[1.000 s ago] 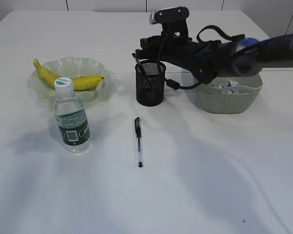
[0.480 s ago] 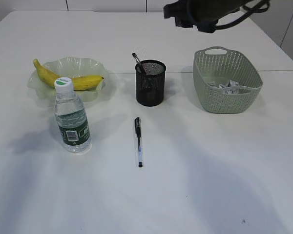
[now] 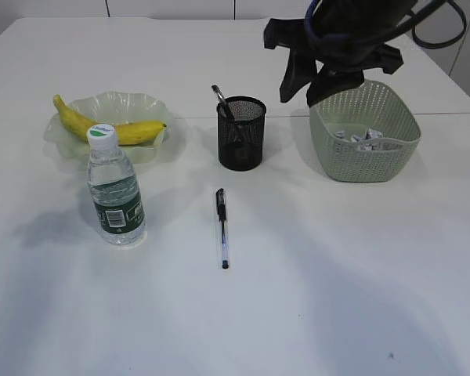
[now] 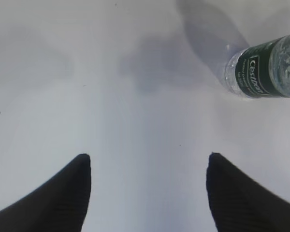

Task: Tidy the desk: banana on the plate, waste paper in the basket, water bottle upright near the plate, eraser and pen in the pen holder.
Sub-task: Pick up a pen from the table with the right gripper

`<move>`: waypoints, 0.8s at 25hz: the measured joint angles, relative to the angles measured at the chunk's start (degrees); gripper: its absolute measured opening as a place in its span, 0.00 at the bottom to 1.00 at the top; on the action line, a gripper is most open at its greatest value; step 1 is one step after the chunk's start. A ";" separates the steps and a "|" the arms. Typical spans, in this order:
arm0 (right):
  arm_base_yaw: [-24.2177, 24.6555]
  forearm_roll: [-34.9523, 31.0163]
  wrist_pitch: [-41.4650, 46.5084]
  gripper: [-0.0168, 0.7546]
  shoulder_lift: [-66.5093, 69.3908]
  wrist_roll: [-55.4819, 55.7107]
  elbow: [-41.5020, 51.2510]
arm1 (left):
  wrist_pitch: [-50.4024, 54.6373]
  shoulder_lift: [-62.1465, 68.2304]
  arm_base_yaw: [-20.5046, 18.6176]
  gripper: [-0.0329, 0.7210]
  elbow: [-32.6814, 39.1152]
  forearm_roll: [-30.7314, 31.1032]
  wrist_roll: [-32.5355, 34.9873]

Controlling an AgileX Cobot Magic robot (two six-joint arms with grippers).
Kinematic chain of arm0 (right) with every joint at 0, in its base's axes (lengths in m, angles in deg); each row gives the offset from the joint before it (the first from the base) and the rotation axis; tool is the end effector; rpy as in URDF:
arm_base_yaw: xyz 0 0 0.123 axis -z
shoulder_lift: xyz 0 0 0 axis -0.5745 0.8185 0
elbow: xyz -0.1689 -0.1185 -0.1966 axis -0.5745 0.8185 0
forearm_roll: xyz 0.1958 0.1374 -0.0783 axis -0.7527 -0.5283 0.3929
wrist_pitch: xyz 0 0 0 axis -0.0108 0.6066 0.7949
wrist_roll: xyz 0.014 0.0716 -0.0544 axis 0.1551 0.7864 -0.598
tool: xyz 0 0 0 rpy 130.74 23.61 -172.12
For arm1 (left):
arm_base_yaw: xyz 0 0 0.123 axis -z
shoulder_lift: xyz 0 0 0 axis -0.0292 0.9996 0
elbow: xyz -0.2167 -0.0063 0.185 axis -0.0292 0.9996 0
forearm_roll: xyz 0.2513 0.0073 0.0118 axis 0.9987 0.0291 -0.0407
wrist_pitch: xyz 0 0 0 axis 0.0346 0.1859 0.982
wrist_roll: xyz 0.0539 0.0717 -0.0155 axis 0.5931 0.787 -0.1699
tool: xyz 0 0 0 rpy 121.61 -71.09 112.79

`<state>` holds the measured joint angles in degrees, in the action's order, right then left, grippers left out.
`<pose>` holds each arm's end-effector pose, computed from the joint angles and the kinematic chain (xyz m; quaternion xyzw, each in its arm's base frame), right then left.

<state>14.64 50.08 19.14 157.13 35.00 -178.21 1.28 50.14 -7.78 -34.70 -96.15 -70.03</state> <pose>0.3786 0.1552 0.3187 -0.0437 0.9642 0.1483 0.2155 0.2793 0.0252 0.2695 -0.0752 0.9745 -0.1019 0.1851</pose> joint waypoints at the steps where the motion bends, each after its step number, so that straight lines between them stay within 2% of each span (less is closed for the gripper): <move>1: -0.59 -0.13 0.50 0.39 0.00 0.00 0.00 | -0.04 0.00 0.00 0.74 0.00 0.00 0.00; 6: -4.47 -0.68 0.72 0.39 1.22 2.72 0.00 | -0.75 0.00 0.00 0.74 0.00 0.00 0.00; 14: -7.92 -1.30 0.18 0.39 8.87 7.35 -0.11 | -1.12 0.00 0.00 0.74 0.00 0.00 0.00; 20: -9.71 -1.62 0.21 0.39 15.41 8.64 -4.74 | -1.59 0.00 0.00 0.74 0.00 0.00 0.00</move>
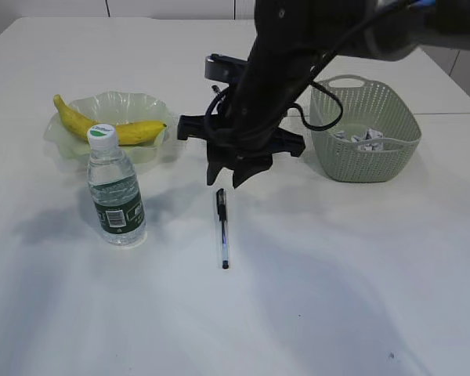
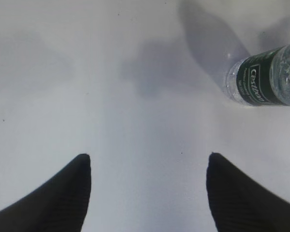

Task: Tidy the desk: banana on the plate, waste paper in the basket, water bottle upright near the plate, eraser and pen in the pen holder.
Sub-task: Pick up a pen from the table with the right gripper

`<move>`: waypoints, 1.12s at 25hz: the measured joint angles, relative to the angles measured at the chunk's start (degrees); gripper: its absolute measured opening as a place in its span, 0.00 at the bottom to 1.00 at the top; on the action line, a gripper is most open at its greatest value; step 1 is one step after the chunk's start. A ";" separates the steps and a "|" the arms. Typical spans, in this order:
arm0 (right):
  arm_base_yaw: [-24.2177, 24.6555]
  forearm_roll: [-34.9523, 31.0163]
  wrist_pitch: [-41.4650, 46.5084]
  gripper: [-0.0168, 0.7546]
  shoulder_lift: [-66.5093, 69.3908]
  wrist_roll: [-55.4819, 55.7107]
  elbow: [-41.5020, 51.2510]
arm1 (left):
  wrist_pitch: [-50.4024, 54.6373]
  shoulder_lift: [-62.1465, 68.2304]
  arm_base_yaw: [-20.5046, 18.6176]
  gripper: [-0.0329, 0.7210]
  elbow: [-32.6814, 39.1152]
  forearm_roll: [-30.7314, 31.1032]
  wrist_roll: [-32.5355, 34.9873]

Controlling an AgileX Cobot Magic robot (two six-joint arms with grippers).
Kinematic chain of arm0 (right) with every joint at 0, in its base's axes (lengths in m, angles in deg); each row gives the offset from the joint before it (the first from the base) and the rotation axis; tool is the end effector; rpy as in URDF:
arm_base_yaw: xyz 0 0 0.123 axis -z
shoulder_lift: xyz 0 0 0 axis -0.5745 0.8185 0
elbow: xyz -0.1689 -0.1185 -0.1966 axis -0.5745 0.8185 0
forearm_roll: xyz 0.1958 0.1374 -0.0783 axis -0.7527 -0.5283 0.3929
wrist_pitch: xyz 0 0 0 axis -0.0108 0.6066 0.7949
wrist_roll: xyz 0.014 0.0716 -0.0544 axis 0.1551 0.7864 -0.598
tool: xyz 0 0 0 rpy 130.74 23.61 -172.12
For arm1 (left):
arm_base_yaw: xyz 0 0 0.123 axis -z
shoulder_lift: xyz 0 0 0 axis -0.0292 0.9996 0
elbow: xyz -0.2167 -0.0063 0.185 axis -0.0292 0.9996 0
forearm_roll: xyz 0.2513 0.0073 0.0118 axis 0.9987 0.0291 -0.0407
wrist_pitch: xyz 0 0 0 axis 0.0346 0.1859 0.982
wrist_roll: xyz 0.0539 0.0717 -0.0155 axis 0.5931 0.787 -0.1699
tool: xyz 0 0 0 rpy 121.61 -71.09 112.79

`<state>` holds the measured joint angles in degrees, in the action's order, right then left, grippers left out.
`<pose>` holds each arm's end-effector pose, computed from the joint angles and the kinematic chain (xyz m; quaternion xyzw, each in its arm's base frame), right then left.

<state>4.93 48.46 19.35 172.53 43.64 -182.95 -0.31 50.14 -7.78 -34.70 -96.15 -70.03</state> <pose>0.3873 0.2427 0.2259 -0.0416 0.9826 0.1502 0.1009 0.2816 0.0260 0.2703 -0.0769 0.9721 -0.0989 0.1983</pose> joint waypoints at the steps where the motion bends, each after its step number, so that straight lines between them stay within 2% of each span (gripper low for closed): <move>1: -0.39 0.29 0.00 0.39 1.29 0.34 -1.11 | 0.00 0.00 0.00 0.74 0.00 0.00 0.00; 6: -2.40 6.08 1.99 0.39 7.19 4.74 -7.65 | -0.94 0.00 0.00 0.74 0.00 0.00 0.00; 10: -2.52 6.55 3.87 0.39 10.89 5.79 -10.66 | -1.07 0.00 0.00 0.74 0.00 0.00 0.00; 28: -2.52 8.45 4.37 0.39 16.07 9.01 -11.30 | -1.29 0.00 0.00 0.74 0.00 0.62 0.00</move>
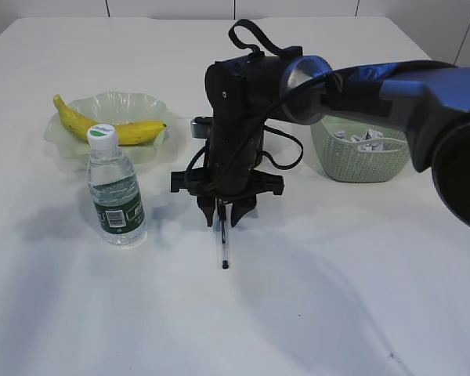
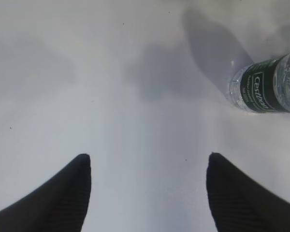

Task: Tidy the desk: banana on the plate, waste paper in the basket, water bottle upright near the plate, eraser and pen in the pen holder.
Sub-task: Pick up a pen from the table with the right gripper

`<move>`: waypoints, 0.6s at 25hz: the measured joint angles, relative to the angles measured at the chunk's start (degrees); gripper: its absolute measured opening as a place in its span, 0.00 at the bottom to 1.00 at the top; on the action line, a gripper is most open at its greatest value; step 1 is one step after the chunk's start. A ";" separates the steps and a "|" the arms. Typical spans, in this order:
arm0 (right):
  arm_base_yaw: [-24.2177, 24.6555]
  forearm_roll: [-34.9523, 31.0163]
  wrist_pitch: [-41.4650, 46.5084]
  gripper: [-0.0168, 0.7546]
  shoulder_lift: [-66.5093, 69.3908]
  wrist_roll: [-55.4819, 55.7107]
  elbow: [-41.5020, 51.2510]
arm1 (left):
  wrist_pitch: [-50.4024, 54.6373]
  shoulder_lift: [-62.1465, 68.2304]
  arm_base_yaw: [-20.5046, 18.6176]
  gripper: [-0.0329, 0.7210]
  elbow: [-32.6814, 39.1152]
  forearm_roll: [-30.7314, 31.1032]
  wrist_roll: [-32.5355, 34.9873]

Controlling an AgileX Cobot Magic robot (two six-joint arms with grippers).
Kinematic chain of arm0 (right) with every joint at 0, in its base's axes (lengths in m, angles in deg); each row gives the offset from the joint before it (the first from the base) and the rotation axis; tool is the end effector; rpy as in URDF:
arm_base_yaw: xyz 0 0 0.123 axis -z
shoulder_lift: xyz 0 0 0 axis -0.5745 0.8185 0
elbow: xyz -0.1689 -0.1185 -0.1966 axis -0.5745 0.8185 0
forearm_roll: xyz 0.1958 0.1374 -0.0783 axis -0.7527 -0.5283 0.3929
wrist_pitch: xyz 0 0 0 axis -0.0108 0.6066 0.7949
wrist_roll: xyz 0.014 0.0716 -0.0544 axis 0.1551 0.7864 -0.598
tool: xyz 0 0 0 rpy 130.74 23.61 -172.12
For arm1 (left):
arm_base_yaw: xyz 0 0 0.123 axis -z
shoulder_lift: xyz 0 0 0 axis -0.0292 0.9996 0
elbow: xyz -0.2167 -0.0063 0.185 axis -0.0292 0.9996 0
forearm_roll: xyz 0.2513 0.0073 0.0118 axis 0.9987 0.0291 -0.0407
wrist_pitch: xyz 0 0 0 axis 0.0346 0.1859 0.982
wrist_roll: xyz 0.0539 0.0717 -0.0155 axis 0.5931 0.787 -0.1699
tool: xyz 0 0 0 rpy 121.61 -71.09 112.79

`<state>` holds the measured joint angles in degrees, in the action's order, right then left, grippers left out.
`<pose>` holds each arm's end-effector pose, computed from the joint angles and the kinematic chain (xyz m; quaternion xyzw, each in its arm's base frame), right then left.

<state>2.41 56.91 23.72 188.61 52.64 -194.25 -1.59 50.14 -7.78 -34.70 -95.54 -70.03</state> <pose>0.4129 0.2696 0.1423 -0.0135 0.9966 0.0604 0.0538 0.2832 0.0274 0.2708 -0.0758 0.9708 -0.0918 0.2083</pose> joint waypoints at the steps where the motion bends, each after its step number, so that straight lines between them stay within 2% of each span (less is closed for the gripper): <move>1: 0.00 0.22 0.01 0.39 0.05 0.02 -0.09 | 0.00 0.00 0.00 0.74 0.00 0.00 0.00; 15: 0.11 2.01 -3.13 0.39 0.40 1.35 -0.23 | 0.00 0.00 0.00 0.74 0.00 0.00 0.00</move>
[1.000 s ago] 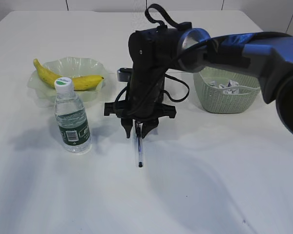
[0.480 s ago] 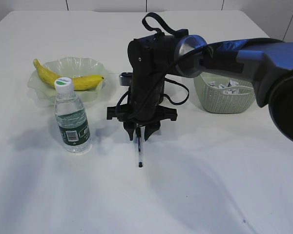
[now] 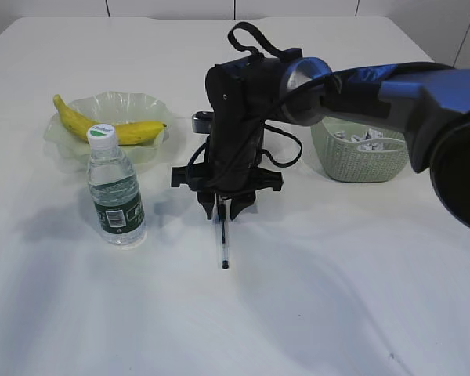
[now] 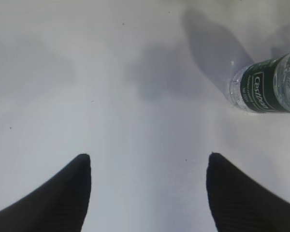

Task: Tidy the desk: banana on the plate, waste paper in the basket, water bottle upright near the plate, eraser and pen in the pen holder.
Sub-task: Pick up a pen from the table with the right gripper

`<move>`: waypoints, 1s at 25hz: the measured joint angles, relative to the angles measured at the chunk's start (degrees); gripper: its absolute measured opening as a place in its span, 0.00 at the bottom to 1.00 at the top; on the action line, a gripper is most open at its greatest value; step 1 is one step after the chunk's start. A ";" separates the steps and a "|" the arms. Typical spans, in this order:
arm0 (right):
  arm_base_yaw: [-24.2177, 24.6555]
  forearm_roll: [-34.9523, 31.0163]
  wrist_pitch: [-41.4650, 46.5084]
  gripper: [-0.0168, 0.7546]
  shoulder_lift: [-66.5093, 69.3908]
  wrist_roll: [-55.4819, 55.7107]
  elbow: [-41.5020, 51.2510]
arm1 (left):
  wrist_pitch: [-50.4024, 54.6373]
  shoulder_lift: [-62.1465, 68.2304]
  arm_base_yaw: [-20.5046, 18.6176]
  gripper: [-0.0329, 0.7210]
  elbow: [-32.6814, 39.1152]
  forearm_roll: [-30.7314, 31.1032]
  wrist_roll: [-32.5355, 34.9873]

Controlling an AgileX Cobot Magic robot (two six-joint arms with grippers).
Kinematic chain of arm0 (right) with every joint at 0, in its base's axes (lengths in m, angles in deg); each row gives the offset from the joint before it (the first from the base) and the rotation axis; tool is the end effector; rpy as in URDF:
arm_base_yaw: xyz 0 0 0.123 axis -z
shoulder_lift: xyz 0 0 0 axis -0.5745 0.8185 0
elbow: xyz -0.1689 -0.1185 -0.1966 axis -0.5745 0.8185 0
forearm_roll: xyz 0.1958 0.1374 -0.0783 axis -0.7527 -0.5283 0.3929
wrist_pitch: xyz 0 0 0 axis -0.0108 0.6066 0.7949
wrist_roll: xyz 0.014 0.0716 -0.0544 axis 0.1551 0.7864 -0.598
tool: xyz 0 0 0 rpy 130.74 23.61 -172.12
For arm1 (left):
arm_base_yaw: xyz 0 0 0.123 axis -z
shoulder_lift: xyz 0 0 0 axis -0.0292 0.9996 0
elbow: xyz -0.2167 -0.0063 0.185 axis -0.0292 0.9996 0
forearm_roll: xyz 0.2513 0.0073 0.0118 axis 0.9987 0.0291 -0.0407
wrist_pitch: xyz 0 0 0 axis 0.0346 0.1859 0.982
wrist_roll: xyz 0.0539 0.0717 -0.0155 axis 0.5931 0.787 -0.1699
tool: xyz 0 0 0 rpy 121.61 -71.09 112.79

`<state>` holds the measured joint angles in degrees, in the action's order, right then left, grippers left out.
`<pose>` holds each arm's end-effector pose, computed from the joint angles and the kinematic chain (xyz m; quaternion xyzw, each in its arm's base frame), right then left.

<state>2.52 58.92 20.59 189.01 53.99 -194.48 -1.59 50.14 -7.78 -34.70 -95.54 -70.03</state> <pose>0.4197 0.2694 0.1406 -0.0071 0.9946 0.0607 0.0837 0.2832 0.0274 0.2708 -0.0758 0.9708 -0.0918 0.2083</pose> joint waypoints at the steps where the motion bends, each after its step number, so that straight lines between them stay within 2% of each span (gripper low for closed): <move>1: 0.10 0.00 -0.08 0.39 0.11 0.09 0.00 | 0.00 0.00 0.00 0.74 0.00 0.00 0.00; 25: 0.95 -0.32 1.21 0.39 1.56 0.38 0.00 | -0.17 0.00 0.00 0.74 0.00 0.00 0.00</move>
<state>3.46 58.60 21.80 190.56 54.38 -194.48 -1.76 50.14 -7.78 -34.70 -95.54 -70.03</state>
